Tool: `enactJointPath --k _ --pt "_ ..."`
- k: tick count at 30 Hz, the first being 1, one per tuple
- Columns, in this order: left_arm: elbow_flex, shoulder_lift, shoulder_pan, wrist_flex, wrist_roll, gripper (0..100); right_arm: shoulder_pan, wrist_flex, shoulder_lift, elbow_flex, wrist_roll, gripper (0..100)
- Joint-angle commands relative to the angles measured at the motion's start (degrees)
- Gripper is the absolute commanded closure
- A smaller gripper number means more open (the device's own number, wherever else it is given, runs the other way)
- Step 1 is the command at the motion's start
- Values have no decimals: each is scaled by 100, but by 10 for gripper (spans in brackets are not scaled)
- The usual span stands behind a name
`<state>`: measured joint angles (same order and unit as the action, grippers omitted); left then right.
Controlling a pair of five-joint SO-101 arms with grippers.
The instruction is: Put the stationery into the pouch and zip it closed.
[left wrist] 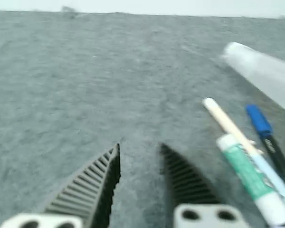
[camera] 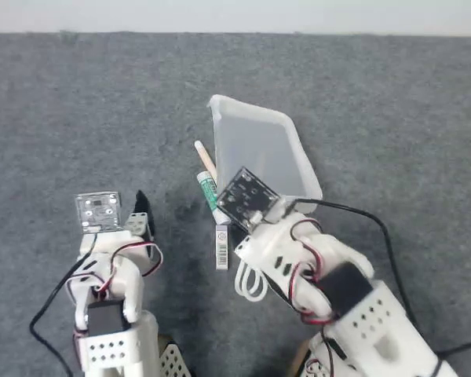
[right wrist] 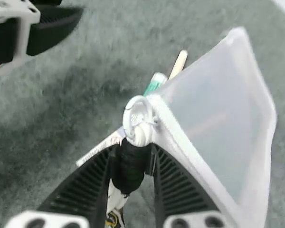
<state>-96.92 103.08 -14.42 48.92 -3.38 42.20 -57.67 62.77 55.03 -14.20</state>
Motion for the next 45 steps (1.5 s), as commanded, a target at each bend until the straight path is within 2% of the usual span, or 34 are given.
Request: enactJointPath --k 1,8,11,18,26,34,45 --pt "514 79 -229 0 18 769 -66 330 681 202 -79 993" --pt "1798 79 -176 1292 35 760 -66 1358 1411 1099 -88 993" --pt "2308 62 -132 1459 18 734 -66 1613 1596 1284 -88 993" --pt "2941 53 774 2145 -9 704 -66 1684 1921 1327 -88 993" --pt "2791 53 2075 2066 -527 705 -66 1640 2264 1521 -88 993" --pt "2510 62 2523 1837 -580 706 -57 1640 2466 1679 -88 993" --pt "1877 44 2523 1116 -580 706 -22 1437 2466 1653 -88 993"
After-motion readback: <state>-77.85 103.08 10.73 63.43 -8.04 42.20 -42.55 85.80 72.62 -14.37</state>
